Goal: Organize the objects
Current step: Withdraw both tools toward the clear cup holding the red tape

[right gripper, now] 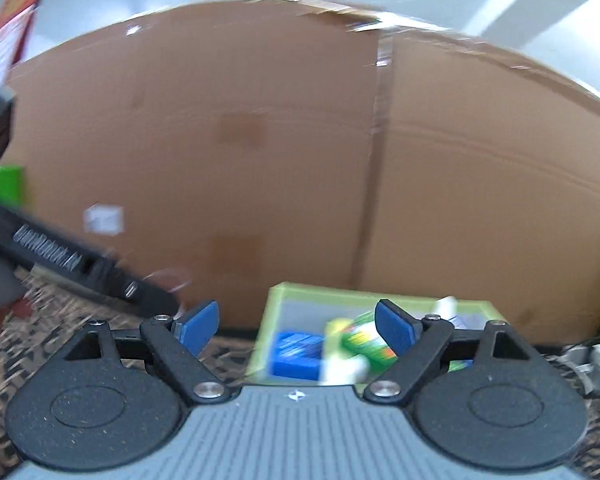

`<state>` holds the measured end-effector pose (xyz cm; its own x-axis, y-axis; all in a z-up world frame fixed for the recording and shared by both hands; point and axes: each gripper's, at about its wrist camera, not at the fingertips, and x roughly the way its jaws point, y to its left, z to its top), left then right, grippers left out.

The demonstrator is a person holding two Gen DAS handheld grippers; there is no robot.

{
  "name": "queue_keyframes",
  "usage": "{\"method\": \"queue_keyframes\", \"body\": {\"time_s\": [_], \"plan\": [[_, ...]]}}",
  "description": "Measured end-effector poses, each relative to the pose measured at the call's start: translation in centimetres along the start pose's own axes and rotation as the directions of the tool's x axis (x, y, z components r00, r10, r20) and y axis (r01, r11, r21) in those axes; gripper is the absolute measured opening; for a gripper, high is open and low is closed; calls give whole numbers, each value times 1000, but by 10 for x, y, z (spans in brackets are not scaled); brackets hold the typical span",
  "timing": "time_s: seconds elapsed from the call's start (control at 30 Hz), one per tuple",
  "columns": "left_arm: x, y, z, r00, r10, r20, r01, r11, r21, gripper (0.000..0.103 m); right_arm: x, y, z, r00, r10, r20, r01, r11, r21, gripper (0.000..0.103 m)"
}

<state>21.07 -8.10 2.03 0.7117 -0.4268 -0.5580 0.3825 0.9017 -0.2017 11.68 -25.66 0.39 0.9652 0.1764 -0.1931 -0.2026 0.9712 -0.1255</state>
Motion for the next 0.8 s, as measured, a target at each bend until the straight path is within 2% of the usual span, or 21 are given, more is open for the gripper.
{"method": "queue_keyframes", "body": {"time_s": [0.1, 0.23, 0.33, 0.47, 0.53, 0.57, 0.67, 0.7, 0.73, 0.77, 0.8], "plan": [[8, 29, 11, 999, 41, -4, -42, 998, -53, 102, -4, 42, -17, 999, 40, -22, -42, 997, -64, 88], [34, 61, 33, 991, 134, 2, -133, 985, -110, 91, 1, 72, -22, 994, 106, -40, -109, 991, -80, 88], [65, 80, 45, 980, 196, -24, -197, 969, -147, 89, 3, 80, -23, 991, 126, -47, -129, 989, -69, 88], [96, 93, 53, 976, 212, -50, -218, 961, -172, 88, 14, 79, -19, 989, 134, -61, -136, 990, -34, 88], [107, 97, 49, 969, 236, -77, -246, 957, -152, 86, 17, 80, -20, 988, 135, -70, -137, 990, -20, 88], [111, 100, 45, 967, 236, -94, -248, 959, -140, 80, 19, 79, -21, 988, 137, -71, -138, 990, -15, 88], [113, 101, 17, 964, 188, -188, -203, 977, -66, 70, 22, 79, -28, 987, 141, -74, -141, 990, 0, 88], [110, 97, 3, 961, 151, -233, -163, 986, -31, 70, 23, 79, -31, 987, 144, -75, -144, 990, 7, 88], [101, 91, -11, 965, 125, -231, -124, 992, 19, 72, 24, 79, -33, 986, 147, -77, -146, 989, 13, 88], [88, 83, -22, 970, 134, -202, -117, 989, 94, 76, 25, 79, -34, 985, 152, -79, -151, 988, 18, 88], [79, 80, -29, 969, 119, -215, -93, 987, 128, 77, 26, 80, -35, 984, 156, -82, -155, 988, 21, 88]]}}
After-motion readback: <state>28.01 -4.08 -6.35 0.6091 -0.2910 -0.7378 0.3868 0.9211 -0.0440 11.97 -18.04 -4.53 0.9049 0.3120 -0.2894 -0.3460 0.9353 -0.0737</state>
